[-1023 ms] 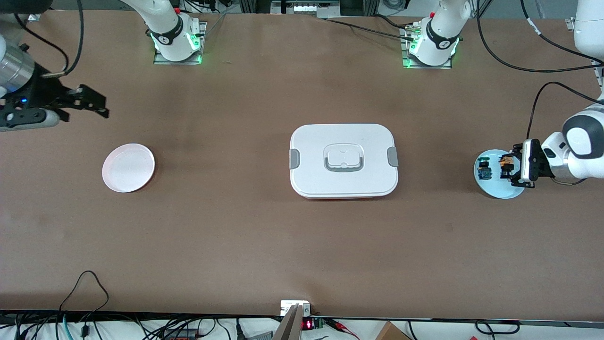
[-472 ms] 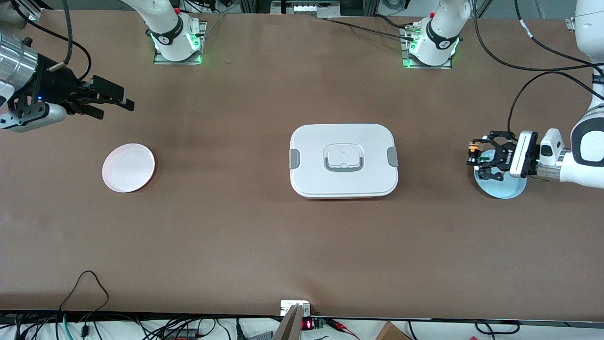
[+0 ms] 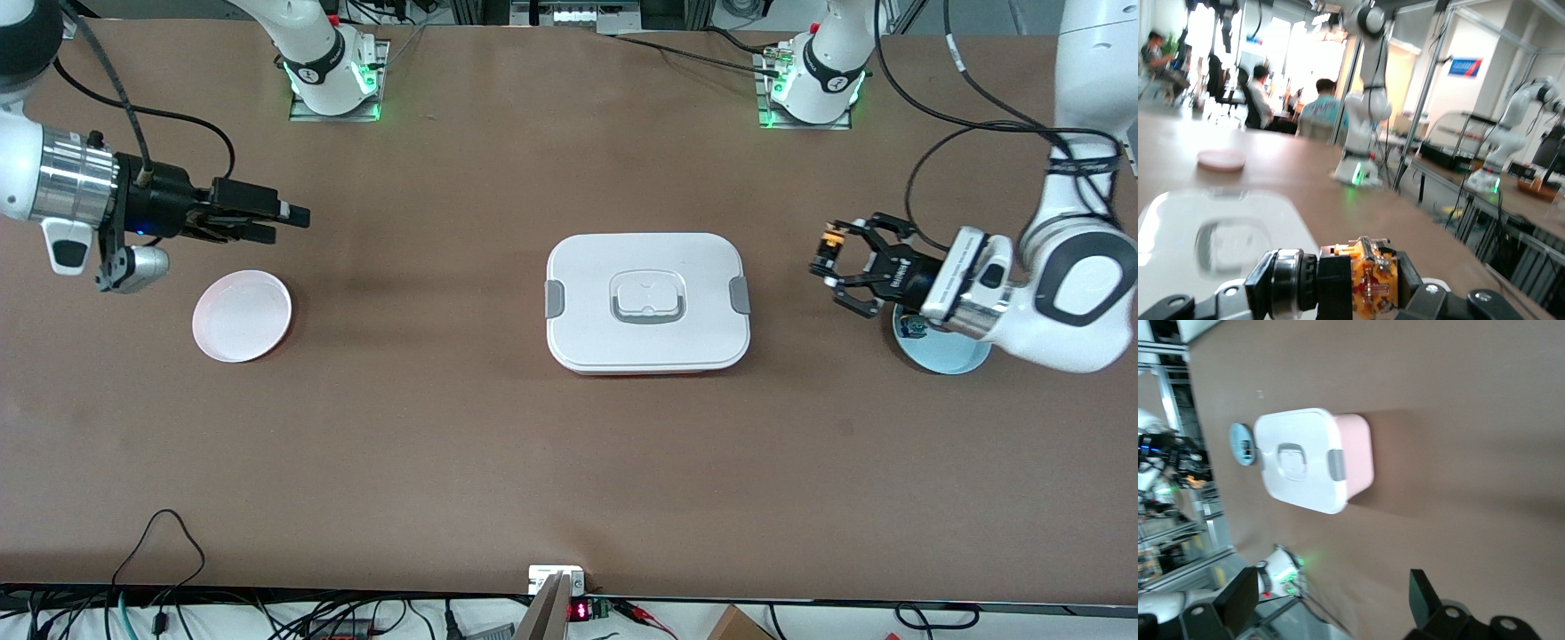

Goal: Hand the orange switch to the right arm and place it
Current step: 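Carry the switch with the left gripper toward the right gripper while the right gripper reaches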

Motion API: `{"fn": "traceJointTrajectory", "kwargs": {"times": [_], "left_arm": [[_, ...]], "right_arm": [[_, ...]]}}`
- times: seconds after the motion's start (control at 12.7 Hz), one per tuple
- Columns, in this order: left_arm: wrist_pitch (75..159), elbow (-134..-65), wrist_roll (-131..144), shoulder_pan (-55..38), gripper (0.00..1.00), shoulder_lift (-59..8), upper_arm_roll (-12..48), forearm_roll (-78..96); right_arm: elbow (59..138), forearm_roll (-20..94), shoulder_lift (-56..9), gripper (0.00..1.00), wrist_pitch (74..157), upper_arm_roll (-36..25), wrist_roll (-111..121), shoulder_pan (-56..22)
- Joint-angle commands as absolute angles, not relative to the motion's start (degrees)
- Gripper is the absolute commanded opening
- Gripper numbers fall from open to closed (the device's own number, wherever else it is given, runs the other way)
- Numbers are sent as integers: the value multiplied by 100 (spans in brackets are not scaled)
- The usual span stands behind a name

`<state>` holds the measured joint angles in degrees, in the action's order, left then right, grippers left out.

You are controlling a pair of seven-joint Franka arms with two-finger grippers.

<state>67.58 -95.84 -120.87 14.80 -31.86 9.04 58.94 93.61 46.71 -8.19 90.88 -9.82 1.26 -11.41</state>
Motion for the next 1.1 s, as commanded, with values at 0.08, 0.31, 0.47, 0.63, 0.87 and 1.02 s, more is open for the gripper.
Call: {"fn": "traceJointTrajectory", "kwargs": {"times": [0.08, 0.31, 0.47, 0.63, 0.87, 1.02], "left_arm": [[6976, -9466, -12129, 1285, 0, -3630, 1766, 6985], [7827, -9457, -12094, 399, 0, -3612, 1767, 8345], [8688, -9413, -12103, -269, 0, -3586, 1767, 9469], [9506, -9387, -12146, -867, 0, -3464, 1767, 10402], [10902, -9246, -12191, -1440, 0, -3052, 1775, 10617], [11607, -9220, -12129, -1721, 0, -2936, 1863, 10678]], "right_arm": [[9579, 6315, -1116, 100, 9026, -958, 202, -1072], [9948, 7239, -1239, 100, 9018, -941, 561, -1099], [10500, 8064, -1231, 100, 9009, -940, 562, -1099], [10792, 8323, -1222, 100, 9009, -932, 580, -1134], [10968, 8332, -1230, 100, 9009, -905, 571, -1248], [10969, 8341, -1222, 100, 9113, -897, 484, -1414]]}}
